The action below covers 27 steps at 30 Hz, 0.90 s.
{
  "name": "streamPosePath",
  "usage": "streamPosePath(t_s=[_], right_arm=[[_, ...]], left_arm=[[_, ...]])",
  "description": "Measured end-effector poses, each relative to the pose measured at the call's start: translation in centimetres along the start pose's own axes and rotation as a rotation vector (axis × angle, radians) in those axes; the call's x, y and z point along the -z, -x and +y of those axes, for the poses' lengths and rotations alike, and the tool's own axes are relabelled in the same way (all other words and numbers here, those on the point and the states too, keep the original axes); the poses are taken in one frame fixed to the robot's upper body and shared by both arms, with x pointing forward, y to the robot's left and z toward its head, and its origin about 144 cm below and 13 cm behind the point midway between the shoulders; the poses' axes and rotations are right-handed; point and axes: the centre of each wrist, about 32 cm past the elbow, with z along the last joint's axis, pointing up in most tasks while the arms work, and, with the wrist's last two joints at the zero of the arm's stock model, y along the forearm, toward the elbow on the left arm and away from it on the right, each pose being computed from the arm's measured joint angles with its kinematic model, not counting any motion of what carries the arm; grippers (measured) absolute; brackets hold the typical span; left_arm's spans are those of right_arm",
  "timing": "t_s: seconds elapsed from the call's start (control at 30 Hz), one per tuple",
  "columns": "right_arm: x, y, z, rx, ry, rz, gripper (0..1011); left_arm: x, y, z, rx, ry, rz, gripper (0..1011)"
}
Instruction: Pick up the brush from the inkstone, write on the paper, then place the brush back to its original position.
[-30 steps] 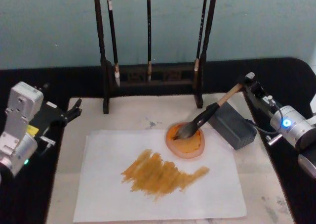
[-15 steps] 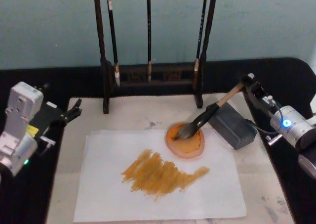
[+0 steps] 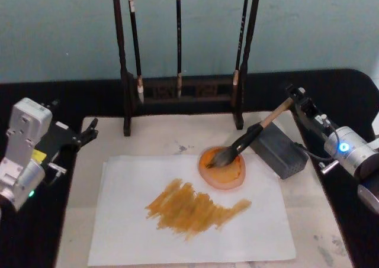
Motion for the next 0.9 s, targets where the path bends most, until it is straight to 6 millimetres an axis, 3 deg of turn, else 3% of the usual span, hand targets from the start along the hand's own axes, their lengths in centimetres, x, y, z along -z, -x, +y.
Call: streamPosePath(t_s=[0.1, 0.5, 0.73, 0.9], right_arm=[[0.0, 0.0, 0.0, 0.000, 0.000, 0.000, 1000], [-0.2, 1.1, -1.4, 0.034, -0.031, 0.014, 1000], [-0.3, 2.4, -4.2, 0.059, -0.063, -0.040, 1000], [-0.4, 3.2, -6.2, 0.013, -0.096, -0.222, 1000]], left_arm=[[0.0, 0.0, 0.0, 0.000, 0.000, 0.000, 1010], [0.0, 0.0, 0.0, 0.000, 0.000, 0.000, 1010], [0.0, 0.0, 0.0, 0.000, 0.000, 0.000, 1010], [0.0, 0.0, 0.0, 0.000, 0.000, 0.000, 1010]])
